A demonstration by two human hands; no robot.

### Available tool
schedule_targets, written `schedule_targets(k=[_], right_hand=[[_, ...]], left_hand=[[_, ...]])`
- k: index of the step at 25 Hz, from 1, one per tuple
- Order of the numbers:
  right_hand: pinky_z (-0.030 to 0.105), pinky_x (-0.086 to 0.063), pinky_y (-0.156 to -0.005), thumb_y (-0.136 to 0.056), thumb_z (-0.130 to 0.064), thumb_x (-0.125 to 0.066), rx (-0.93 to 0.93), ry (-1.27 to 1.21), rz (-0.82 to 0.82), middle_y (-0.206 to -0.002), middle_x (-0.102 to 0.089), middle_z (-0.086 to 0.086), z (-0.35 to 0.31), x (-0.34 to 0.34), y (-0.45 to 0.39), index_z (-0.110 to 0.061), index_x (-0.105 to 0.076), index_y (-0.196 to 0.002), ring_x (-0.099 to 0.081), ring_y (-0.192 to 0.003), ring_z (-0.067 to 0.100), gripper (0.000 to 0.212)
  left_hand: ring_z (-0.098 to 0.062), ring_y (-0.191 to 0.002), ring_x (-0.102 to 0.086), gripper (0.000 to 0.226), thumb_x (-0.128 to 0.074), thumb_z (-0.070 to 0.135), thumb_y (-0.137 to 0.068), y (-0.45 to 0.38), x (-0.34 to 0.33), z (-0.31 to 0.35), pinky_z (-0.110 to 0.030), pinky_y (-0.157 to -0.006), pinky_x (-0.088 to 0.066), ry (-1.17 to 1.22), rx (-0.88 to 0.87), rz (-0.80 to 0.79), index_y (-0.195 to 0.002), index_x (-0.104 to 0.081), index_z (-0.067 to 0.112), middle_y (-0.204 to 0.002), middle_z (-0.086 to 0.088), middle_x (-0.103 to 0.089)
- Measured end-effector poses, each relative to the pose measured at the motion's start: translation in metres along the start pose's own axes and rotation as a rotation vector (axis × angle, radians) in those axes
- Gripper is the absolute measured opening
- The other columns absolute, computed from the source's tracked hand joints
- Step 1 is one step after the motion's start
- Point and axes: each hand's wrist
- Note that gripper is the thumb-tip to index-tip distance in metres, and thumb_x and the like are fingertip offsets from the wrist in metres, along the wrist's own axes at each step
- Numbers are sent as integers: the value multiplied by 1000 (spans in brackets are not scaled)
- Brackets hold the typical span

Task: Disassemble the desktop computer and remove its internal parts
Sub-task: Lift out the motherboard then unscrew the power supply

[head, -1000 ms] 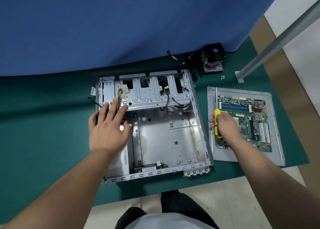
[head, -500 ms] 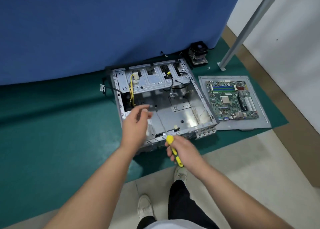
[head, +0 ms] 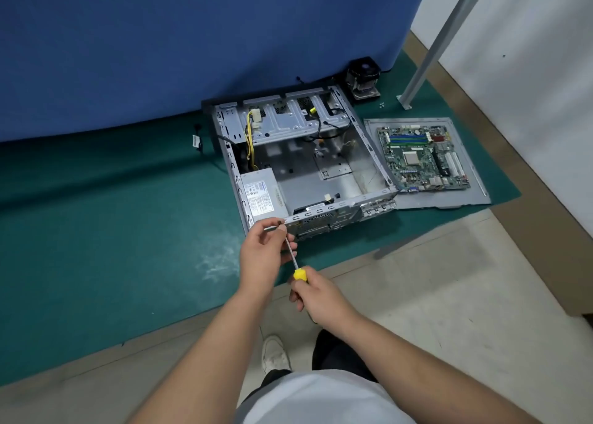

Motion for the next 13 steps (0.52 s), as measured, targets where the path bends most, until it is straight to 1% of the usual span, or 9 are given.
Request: schedule_targets(k=[2,3,6,8,10,12,13], right_hand=[[33,-48,-70,-97,-25,-47,-6,17,-17,-85,-70,-3,10,-1,6,-18,-54,-107,-63,-68,10,14],[34,-49,-72,-97,-26,-47,-5,28,-8,-86,-71,-2,13,0,7,-20,-52,-107,-65,-71,11,13],[42,-52,-83,-98,-28,-52,5,63,60,-91,-73,4,22,9,4,-19,-50,-104,-68,-85,22,11],[44,-52,-88,-100,-32,-54,4,76,56,-94,-73,5,30,13,2,-17,-53,-103,-68,-89,24,15],[46,-52,-88,-98,-33,-56,-11,46,41,-95,-73,7,35,16,0,-18,-57,-100,-67,-86,23,15],[46,-54,-86,-95,-27,-56,-35,-12,25,-92,-73,5,38,18,-4,-20,-61,-98,-66,-80,18,9],[46,-54,-85,-94,-22,-55,-42,-30,17,-89,-74,2,38,19,-6,-21,-63,-98,-65,-77,15,9]], left_hand=[[-22,-73,-69,8,-61,9,-101,2,0,-9,-31,-64,-59,-8,53,3,-106,-67,13,-81,-9,-71],[-22,-73,-70,8,-61,10,-101,2,-2,-12,-31,-64,-59,-9,76,0,-105,-68,13,-81,-9,-72],[-23,-80,-75,10,-62,10,-101,-2,-9,-20,-32,-65,-60,-44,116,-7,-106,-69,13,-90,-10,-77],[-24,-86,-77,11,-61,7,-101,-5,-13,-23,-35,-68,-62,-31,145,-2,-108,-68,10,-97,-12,-78],[-25,-90,-77,11,-61,6,-101,-8,-16,-25,-38,-73,-63,25,190,19,-110,-68,6,-99,-14,-78],[-25,-91,-77,12,-61,6,-101,-10,-17,-27,-39,-76,-64,60,214,47,-111,-67,5,-98,-14,-78],[-25,-92,-77,12,-61,5,-101,-11,-18,-27,-39,-77,-64,71,218,61,-111,-67,6,-97,-13,-78]])
Point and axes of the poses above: each hand's wrist, its own y-axis away from the middle knuckle, its own x-axis out of the back of the hand, z = x × y
